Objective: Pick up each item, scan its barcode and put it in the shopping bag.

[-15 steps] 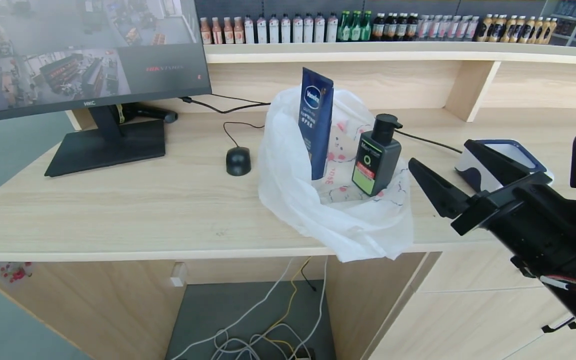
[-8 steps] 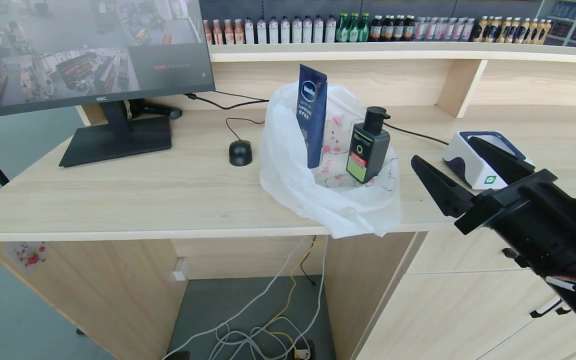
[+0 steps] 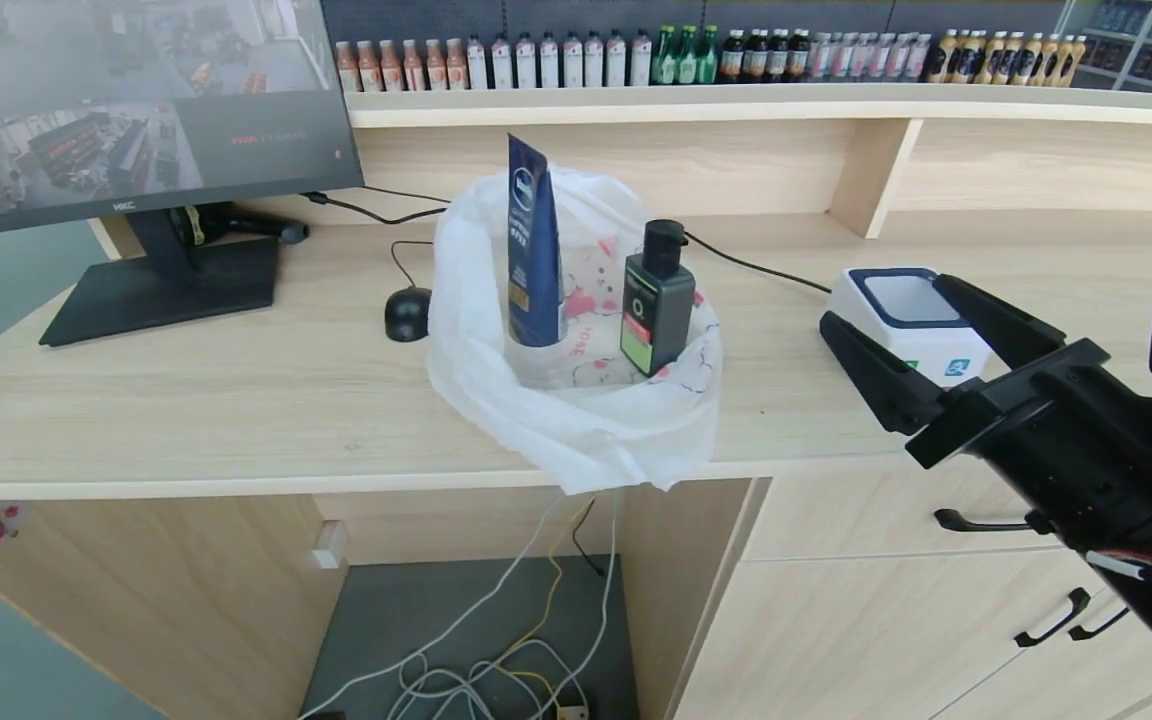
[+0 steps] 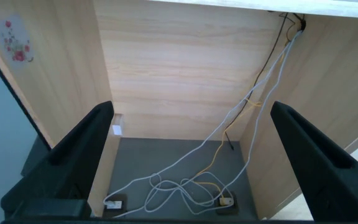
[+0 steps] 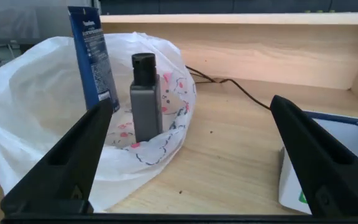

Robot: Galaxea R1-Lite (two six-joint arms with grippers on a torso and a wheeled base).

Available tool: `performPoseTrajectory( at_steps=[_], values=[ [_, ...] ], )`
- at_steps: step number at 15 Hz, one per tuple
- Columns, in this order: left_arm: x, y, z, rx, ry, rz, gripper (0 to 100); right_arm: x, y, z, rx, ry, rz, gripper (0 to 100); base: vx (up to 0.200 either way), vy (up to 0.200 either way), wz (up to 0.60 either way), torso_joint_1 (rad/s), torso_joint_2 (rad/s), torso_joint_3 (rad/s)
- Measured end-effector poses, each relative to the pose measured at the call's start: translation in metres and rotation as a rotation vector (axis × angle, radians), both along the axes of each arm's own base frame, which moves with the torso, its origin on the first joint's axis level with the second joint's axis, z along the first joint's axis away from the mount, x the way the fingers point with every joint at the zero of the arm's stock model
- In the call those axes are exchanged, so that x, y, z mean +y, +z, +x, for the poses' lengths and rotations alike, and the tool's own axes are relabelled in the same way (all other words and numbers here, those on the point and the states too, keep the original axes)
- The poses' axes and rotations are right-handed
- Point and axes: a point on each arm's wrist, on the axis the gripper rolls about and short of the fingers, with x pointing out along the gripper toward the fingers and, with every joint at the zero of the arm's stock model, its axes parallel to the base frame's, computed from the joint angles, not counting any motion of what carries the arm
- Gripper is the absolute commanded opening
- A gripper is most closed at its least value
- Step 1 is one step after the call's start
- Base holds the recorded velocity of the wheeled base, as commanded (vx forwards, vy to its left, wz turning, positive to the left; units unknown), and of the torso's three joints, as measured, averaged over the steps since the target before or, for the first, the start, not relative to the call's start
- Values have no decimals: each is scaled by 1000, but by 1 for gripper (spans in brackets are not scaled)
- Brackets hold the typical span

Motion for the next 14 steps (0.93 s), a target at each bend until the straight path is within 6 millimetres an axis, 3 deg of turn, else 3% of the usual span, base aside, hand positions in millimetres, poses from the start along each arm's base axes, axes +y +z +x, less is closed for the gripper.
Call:
performPoseTrajectory(
  at_steps=[14],
  values=[
    [0,0,0,0,0,-1,100,-7,-8,-7,31,-12,-17,100,0,-200,0,1,2,2]
  ],
)
